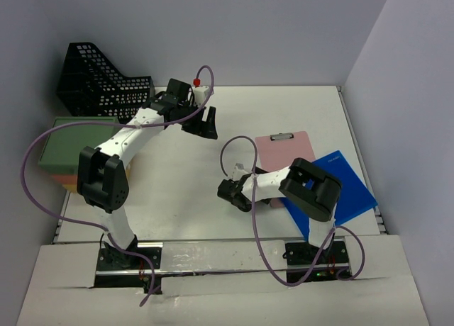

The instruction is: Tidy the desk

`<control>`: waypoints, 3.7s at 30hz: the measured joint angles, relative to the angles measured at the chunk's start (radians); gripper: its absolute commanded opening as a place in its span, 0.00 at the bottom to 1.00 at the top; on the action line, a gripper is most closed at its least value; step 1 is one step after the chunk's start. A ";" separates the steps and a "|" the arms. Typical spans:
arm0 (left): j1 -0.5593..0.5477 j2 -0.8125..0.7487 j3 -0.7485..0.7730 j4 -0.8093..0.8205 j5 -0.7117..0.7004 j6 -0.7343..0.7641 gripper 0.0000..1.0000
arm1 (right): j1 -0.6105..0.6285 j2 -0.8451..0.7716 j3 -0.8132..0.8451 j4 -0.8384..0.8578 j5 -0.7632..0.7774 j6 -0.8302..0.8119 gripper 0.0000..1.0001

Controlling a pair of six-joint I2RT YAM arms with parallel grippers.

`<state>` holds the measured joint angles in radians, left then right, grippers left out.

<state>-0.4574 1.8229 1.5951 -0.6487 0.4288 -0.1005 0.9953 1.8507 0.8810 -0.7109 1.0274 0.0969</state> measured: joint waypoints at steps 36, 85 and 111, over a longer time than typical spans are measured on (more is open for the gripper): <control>0.001 0.001 0.000 -0.006 0.018 0.000 0.83 | -0.080 0.143 0.040 -0.004 0.101 0.047 0.47; -0.014 -0.297 -0.180 0.003 0.262 0.416 0.93 | -0.127 -0.574 0.354 -0.145 -0.396 -0.205 0.00; -0.257 -0.198 -0.067 0.182 0.253 0.906 0.99 | -0.126 -0.803 0.456 -0.051 -0.879 -0.468 0.00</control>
<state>-0.7139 1.6245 1.5278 -0.4666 0.6815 0.8055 0.8697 1.0480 1.3368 -0.7618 0.1484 -0.3711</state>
